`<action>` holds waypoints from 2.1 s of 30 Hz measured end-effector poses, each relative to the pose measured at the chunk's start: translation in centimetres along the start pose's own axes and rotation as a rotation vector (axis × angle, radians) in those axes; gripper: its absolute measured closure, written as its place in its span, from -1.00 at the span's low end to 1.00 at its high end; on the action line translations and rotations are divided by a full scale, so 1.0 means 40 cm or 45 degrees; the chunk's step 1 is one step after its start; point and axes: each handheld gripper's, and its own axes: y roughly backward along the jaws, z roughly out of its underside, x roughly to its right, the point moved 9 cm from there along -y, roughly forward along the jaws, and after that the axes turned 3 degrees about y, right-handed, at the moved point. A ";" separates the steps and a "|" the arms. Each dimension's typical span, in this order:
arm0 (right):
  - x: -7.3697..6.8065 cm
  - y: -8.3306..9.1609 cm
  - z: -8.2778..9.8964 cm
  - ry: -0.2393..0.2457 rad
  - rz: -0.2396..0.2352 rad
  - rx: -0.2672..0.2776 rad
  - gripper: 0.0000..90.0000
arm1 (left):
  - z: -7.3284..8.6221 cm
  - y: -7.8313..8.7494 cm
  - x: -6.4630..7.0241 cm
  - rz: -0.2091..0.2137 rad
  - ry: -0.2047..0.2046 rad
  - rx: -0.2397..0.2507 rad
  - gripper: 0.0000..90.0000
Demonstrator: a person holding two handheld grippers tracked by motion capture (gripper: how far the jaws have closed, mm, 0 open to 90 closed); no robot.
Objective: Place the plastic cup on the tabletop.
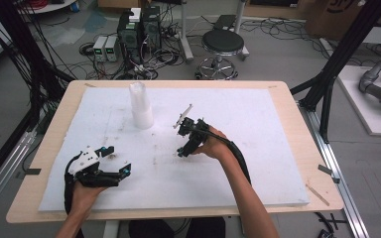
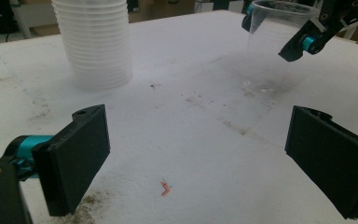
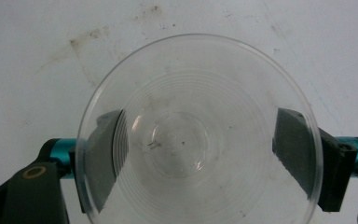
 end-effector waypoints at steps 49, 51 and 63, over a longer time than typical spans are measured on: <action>-0.046 0.148 0.335 -0.304 0.242 0.771 -0.68 | 0.000 0.001 -0.001 -0.019 -0.005 0.002 -0.86; -0.041 0.151 0.350 -0.320 0.258 0.787 -0.68 | 0.001 0.000 -0.002 -0.021 0.001 -0.001 -0.86; -0.016 0.146 0.395 -0.382 0.346 0.856 -0.67 | 0.001 -0.001 0.000 -0.029 -0.017 -0.003 -0.86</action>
